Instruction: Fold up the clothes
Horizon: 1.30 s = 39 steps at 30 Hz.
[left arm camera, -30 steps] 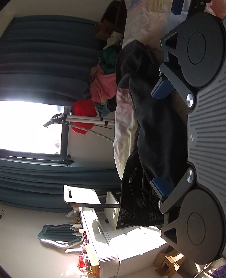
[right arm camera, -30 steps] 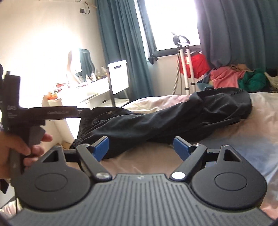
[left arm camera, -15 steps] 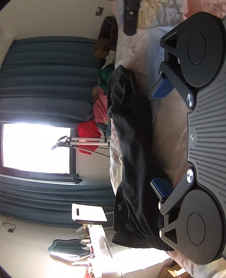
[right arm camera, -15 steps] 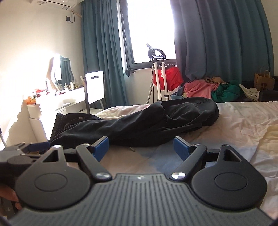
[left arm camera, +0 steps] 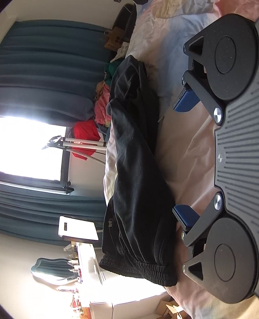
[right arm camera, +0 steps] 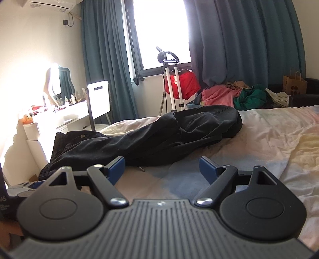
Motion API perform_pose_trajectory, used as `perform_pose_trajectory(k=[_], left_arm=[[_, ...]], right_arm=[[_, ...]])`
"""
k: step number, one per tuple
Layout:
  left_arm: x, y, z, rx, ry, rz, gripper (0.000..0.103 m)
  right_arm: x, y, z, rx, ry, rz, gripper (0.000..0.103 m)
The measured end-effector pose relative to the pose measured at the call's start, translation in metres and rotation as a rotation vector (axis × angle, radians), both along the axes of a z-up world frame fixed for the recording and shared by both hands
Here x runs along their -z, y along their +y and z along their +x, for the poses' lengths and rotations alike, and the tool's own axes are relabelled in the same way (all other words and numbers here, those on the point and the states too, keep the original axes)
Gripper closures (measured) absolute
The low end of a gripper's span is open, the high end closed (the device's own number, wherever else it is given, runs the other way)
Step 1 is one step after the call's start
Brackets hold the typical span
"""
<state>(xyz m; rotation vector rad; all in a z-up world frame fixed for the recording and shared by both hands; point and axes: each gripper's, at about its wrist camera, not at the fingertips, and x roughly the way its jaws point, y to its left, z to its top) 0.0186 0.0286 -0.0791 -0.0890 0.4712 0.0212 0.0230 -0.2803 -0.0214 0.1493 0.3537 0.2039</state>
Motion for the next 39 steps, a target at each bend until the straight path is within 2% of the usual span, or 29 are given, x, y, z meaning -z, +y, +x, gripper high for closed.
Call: perform_pose_trajectory(k=[8,11,14,18,24,26,29,32,34,35,36,38,39], left_arm=[[0.009,-0.007,0.014,-0.004,0.040,0.022,0.003],[0.004,-0.015,0.033,0.026,0.050,0.039,0.003],[-0.007,-0.023,0.064,0.060,0.044,0.024,0.003],[-0.026,-0.035,0.127,0.091,0.017,-0.035,0.005],[-0.047,-0.091,0.245,0.136,-0.039,0.042,0.007],[-0.046,-0.113,0.286,0.139,-0.014,0.086,0.009],[-0.042,-0.143,0.342,0.148,0.026,0.150,0.020],[-0.031,-0.165,0.389,0.154,0.077,0.182,0.021],[-0.020,-0.176,0.409,0.146,0.129,0.235,0.023],[-0.014,-0.182,0.418,0.142,0.156,0.263,0.030],[-0.008,-0.187,0.427,0.138,0.182,0.291,0.050],[-0.010,-0.189,0.420,0.151,0.154,0.300,0.087],[-0.011,-0.190,0.416,0.158,0.137,0.303,0.099]], right_arm=[[0.000,-0.018,0.000,0.060,0.024,0.030,0.019],[0.002,-0.030,0.002,0.098,0.053,0.060,0.019],[0.006,-0.043,0.005,0.123,0.092,0.117,0.019],[0.016,-0.056,0.013,0.125,0.154,0.201,0.019],[0.036,-0.065,0.039,0.205,0.182,0.148,0.019],[0.044,-0.069,0.053,0.237,0.195,0.130,0.019],[0.060,-0.070,0.070,0.284,0.212,0.097,0.019],[0.078,-0.069,0.089,0.267,0.249,0.094,0.020],[0.089,-0.064,0.101,0.266,0.274,0.050,0.020],[0.093,-0.062,0.105,0.269,0.278,0.032,0.020],[0.096,-0.061,0.109,0.274,0.277,0.018,0.020],[0.101,-0.060,0.116,0.274,0.285,0.009,0.020],[0.101,-0.060,0.117,0.277,0.287,0.014,0.020]])
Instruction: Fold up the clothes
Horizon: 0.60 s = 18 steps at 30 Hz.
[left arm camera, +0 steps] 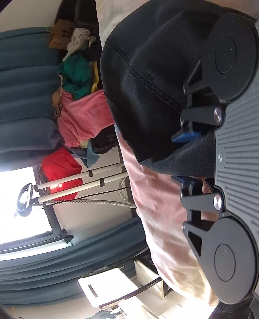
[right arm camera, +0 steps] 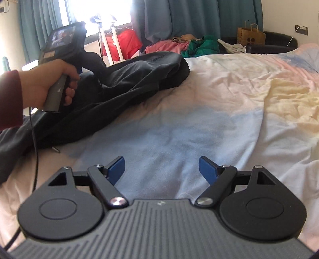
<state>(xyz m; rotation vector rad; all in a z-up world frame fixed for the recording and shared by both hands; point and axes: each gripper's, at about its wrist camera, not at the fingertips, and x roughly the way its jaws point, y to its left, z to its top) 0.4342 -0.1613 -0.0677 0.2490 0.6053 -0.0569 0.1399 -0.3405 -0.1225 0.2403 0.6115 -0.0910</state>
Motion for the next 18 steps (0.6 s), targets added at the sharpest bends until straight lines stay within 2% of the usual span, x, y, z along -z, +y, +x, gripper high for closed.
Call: perform_pose_trajectory(k=[2,4,7,9,12,14,18], left_arm=[[-0.007,-0.002,-0.013,0.015,-0.038,0.003,0.099],[-0.023,-0.019,-0.048,0.073,-0.117,0.084,0.099],[-0.048,-0.035,-0.121,0.194,-0.229,0.135,0.100],[-0.059,-0.049,-0.178,0.269,-0.269,0.151,0.100],[-0.059,-0.062,-0.262,0.346,-0.280,0.139,0.100],[-0.049,-0.062,-0.308,0.379,-0.265,0.128,0.100],[-0.012,-0.050,-0.380,0.378,-0.169,0.059,0.100]], right_arm=[[0.000,-0.002,0.000,0.013,-0.006,0.011,0.020],[-0.002,-0.003,-0.001,0.033,-0.020,0.003,0.020],[-0.010,-0.006,-0.008,0.062,-0.041,0.002,0.020],[-0.019,-0.010,-0.018,0.086,-0.067,0.008,0.020],[-0.034,-0.016,-0.035,0.119,-0.117,0.016,0.020],[-0.044,-0.021,-0.048,0.138,-0.155,0.020,0.020],[-0.058,-0.026,-0.070,0.137,-0.201,0.020,0.020]])
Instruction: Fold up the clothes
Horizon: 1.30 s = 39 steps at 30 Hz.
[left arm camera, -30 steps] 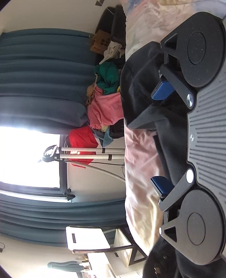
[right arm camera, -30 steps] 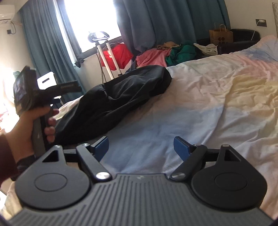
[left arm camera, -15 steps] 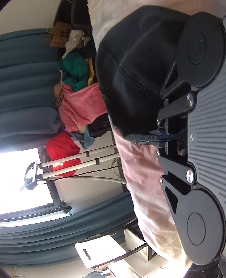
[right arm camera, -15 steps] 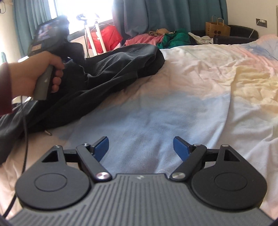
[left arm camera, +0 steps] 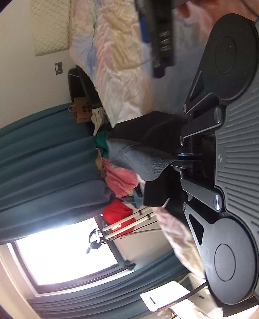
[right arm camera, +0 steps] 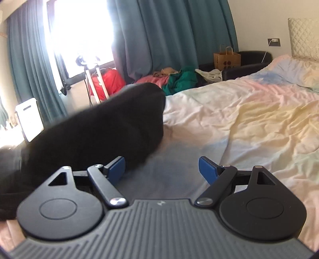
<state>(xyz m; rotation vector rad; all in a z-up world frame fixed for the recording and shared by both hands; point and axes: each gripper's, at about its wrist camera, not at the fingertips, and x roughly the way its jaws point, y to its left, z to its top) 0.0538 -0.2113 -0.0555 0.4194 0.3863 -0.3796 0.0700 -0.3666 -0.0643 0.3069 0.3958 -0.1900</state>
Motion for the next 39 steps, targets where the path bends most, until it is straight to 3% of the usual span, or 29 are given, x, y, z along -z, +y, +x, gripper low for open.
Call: perform_pose_trajectory(k=[4,7,11,15,20,23,30,31,32,33,34,36,39], left_arm=[[0.041,0.028,-0.035,-0.044,0.137,-0.100,0.100],[0.052,0.040,-0.040,-0.071,0.150,-0.127,0.100],[0.044,0.047,-0.035,-0.090,0.151,-0.182,0.100],[0.048,0.059,-0.028,-0.110,0.180,-0.265,0.100],[0.064,0.067,-0.018,-0.112,0.255,-0.316,0.099],[0.077,0.073,-0.002,-0.129,0.305,-0.346,0.099],[0.100,0.094,0.028,-0.099,0.362,-0.451,0.098],[0.101,0.097,0.031,-0.090,0.365,-0.466,0.098],[0.102,0.100,0.033,-0.079,0.365,-0.484,0.098],[0.104,0.103,0.034,-0.070,0.368,-0.500,0.098],[0.104,0.106,0.033,-0.065,0.371,-0.509,0.098],[0.103,0.110,0.031,-0.054,0.368,-0.529,0.098],[0.098,0.113,0.026,-0.042,0.356,-0.568,0.098]], right_arm=[[-0.008,-0.004,-0.013,-0.049,-0.007,0.043,0.020],[-0.007,-0.010,-0.015,-0.106,0.008,0.154,0.020],[-0.004,-0.019,-0.009,-0.176,0.041,0.312,0.020],[0.002,-0.044,0.027,-0.102,0.103,0.493,0.019],[0.023,-0.068,0.099,-0.032,0.185,0.612,0.019],[0.043,-0.067,0.148,0.025,0.262,0.563,0.019],[0.076,-0.043,0.236,0.082,0.379,0.183,0.019],[0.077,-0.039,0.238,0.082,0.369,0.145,0.025],[0.076,-0.036,0.240,0.086,0.364,0.106,0.044],[0.074,-0.035,0.242,0.088,0.360,0.077,0.071],[0.071,-0.035,0.242,0.090,0.353,0.072,0.083],[0.058,-0.042,0.238,0.095,0.303,0.106,0.087],[0.022,-0.060,0.213,0.094,0.109,0.128,0.088]])
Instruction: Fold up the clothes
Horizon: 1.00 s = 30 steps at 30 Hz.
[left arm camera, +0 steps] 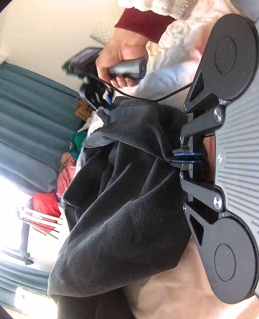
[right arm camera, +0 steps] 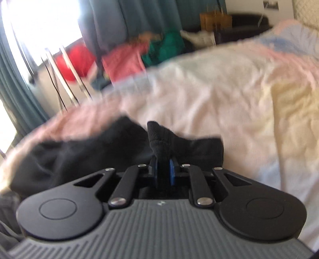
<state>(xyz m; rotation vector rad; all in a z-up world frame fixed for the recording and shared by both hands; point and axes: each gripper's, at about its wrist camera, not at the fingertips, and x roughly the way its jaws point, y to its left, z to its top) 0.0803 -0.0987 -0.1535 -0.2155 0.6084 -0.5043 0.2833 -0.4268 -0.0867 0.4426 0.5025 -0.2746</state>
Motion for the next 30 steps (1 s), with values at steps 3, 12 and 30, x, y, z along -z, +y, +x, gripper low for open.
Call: perform_pose_trajectory(k=[3,12,30], left_arm=[[-0.011,-0.001,-0.009,0.020,-0.060,-0.051,0.097],[-0.022,-0.027,-0.026,0.068,-0.146,-0.021,0.089],[-0.063,0.079,-0.062,-0.286,0.113,-0.224,0.033]], right_arm=[[-0.029,-0.027,-0.035,0.053,-0.164,0.017,0.088],[0.025,-0.126,-0.150,0.399,0.044,0.329,0.088],[0.069,-0.123,-0.202,0.300,0.039,0.858,0.043]])
